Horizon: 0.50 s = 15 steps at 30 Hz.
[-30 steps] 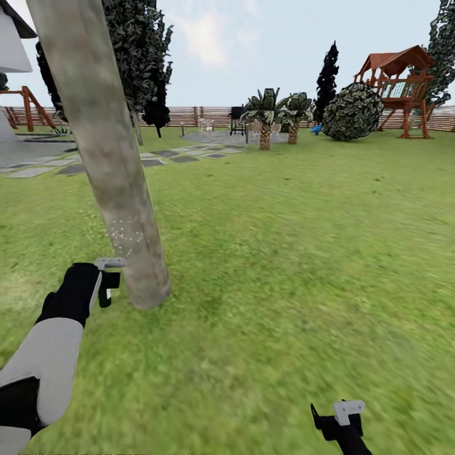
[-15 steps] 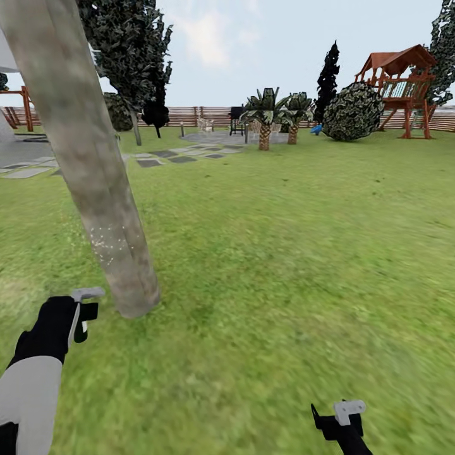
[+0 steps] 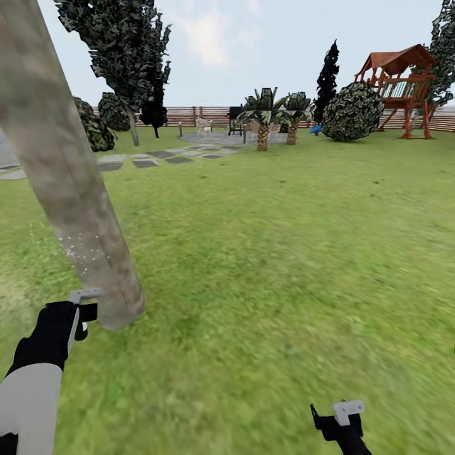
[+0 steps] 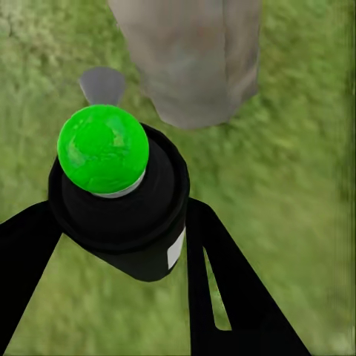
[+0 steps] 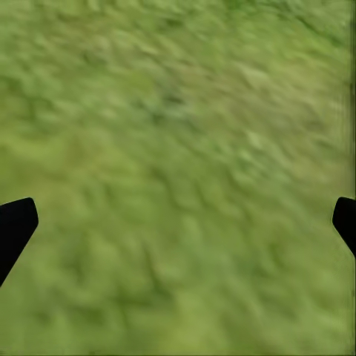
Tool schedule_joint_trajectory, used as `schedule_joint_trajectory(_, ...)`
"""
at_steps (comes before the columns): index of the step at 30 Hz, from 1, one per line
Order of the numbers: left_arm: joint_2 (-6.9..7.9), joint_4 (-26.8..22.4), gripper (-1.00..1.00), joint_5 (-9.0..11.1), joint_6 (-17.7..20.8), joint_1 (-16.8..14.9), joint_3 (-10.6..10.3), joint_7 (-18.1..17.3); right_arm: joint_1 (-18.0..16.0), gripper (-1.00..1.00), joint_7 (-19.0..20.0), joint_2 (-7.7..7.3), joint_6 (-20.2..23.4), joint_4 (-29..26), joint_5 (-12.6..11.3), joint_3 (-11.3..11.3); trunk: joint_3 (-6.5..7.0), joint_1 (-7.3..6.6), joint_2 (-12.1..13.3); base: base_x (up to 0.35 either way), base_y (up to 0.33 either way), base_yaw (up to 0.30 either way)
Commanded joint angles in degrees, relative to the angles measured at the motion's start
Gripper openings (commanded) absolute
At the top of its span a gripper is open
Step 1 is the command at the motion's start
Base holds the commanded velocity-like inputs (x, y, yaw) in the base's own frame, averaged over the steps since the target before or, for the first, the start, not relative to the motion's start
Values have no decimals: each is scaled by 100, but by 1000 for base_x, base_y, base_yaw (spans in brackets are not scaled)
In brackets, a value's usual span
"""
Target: In the garden, pick up the pesticide atomizer on the floor and spray pesticide onto both trees until each tree trunk is fully covered.
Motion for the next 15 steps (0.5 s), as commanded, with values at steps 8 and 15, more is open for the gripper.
schedule_joint_trajectory(8,-12,16,-100,-66,29,-5,12,-44,-4,100,9,0,-17,5,46,-49,-5,0,-2,91,-271,215)
schedule_joint_trajectory(15,-13,50,-100,-66,30,-5,10,-50,-4,100,9,0,-17,5,46,-49,-5,0,-2,150,-265,275)
